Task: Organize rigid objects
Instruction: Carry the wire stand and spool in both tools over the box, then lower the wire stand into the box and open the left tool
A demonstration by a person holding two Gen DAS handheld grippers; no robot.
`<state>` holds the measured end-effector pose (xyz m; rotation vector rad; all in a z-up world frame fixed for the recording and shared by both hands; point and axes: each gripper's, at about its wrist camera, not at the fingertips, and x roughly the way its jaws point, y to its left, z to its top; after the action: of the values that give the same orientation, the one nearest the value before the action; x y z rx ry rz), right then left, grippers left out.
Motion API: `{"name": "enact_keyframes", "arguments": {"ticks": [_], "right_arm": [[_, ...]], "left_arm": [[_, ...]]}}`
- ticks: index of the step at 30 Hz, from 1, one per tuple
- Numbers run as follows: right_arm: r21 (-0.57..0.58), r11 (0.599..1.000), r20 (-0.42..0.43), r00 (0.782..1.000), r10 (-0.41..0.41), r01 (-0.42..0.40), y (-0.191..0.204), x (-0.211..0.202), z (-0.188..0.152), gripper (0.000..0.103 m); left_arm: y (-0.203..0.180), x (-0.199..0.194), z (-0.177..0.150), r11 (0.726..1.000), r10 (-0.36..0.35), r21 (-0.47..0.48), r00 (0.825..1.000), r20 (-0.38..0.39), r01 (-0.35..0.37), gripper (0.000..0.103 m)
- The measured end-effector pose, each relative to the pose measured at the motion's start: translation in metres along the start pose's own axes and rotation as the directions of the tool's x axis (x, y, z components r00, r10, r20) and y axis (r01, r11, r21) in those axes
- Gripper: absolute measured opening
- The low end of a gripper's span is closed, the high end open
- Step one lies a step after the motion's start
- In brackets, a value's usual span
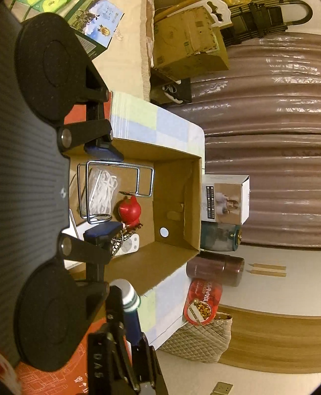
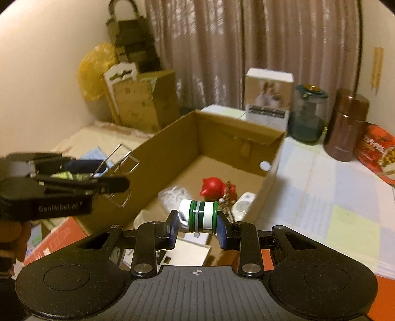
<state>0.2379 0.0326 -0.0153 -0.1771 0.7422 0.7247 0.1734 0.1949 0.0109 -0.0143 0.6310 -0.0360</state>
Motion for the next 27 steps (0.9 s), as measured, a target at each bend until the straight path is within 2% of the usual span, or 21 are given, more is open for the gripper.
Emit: {"name": "enact_keyframes", "arguments": {"ticks": [17, 27], "right_arm": [[-0.021, 1.000, -0.056, 0.998, 0.005, -0.006, 0.009, 0.024, -0.008, 0.028], [0.024, 0.999, -0.047, 0.999, 0.022, -0.021, 0.009, 0.020, -0.007, 0.029]], "left_arm": [[0.004, 0.016, -0.011, 1.000, -0.030, -0.012, 0.998, -0.052, 0.029, 0.047], [0.007, 0.011, -0.007, 1.000, -0.003, -0.015, 0.999, -0.038, 0.002, 0.050]]}}
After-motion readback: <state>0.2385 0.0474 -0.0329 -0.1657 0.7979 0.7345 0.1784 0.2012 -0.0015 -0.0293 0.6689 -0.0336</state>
